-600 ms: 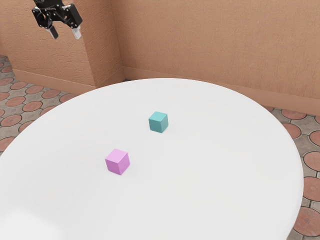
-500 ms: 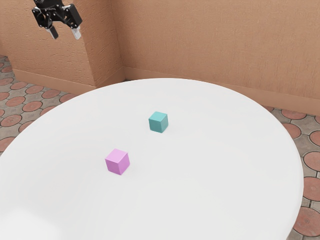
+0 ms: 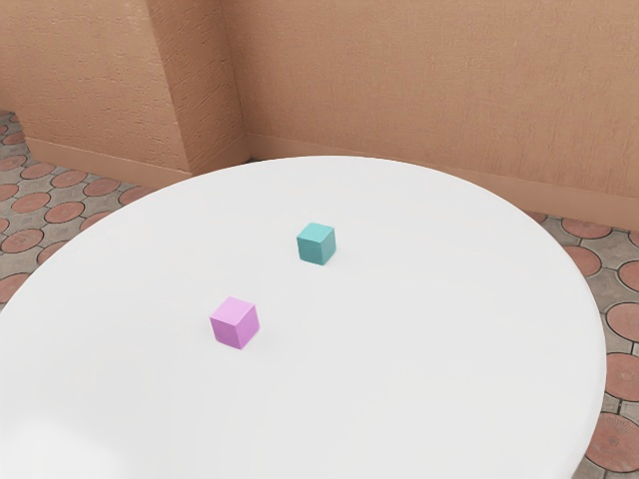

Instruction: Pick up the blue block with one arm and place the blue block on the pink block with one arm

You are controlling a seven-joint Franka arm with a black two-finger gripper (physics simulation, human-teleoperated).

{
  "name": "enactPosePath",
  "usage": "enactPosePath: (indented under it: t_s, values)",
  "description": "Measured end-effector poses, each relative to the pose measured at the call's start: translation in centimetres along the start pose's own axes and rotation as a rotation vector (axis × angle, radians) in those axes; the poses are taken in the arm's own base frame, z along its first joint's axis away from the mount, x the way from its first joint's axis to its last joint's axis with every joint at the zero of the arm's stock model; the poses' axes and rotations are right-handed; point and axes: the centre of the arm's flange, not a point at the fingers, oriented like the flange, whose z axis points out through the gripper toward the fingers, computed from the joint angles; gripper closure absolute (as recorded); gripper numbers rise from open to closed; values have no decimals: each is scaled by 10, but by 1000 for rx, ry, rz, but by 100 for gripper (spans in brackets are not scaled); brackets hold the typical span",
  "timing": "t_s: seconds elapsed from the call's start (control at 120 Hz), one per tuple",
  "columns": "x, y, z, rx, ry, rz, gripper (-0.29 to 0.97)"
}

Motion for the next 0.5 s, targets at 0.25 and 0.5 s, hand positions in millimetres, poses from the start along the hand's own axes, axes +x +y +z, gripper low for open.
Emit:
enactPosePath:
  t_s: [0.25,0.5]
  values:
    - [-10,38,-8,-35,-16,35,2]
    - [-76,-52,142,-37,-380,-93,2]
